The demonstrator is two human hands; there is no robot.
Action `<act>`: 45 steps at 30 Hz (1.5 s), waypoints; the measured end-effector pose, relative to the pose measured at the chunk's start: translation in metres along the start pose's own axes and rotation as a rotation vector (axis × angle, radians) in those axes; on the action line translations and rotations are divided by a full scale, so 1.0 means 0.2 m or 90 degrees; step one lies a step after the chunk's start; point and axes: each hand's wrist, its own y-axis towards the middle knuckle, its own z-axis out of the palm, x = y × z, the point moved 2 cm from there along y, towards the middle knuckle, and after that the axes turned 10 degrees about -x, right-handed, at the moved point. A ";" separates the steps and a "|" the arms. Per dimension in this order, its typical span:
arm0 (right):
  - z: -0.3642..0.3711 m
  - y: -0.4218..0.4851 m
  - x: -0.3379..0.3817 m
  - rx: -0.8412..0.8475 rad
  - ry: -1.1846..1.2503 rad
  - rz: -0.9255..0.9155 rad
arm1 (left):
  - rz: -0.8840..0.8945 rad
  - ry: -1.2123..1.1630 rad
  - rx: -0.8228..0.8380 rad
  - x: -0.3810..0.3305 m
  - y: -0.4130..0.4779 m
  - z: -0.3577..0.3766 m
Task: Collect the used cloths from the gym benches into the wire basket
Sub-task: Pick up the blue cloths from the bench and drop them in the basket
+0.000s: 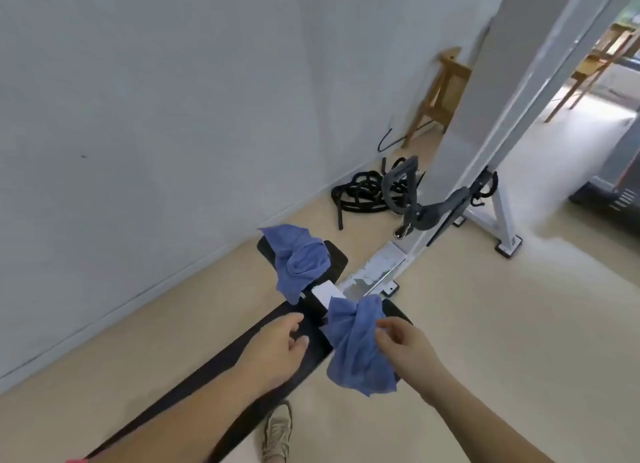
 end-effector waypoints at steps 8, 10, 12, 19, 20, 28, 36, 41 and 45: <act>0.21 0.52 0.06 0.009 -0.191 0.050 | 0.086 0.148 0.014 0.00 0.91 -0.02; 0.26 0.61 -0.01 0.044 -0.250 0.068 | 0.080 0.227 0.022 0.03 1.11 0.01; 0.31 0.68 -0.07 0.083 -0.281 0.095 | 0.056 0.288 0.049 0.08 1.27 0.07; 0.43 0.77 -0.22 0.057 -0.499 0.046 | 0.045 0.321 0.056 0.30 1.49 0.29; 0.43 0.77 -0.23 0.042 -0.494 0.034 | 0.050 0.313 0.026 0.31 1.50 0.29; 0.32 0.60 0.04 -0.138 0.044 0.121 | -0.050 -0.081 0.008 0.16 1.10 0.15; 0.27 0.10 0.40 -0.011 0.244 0.045 | -0.165 -0.319 -0.167 0.09 0.12 -0.22; 0.36 -0.35 0.40 0.164 0.163 -0.067 | -0.268 -0.432 -0.312 0.17 -0.62 -0.23; 0.52 -0.73 0.36 0.257 0.043 -0.182 | -0.302 -0.420 -0.459 0.27 -1.16 -0.24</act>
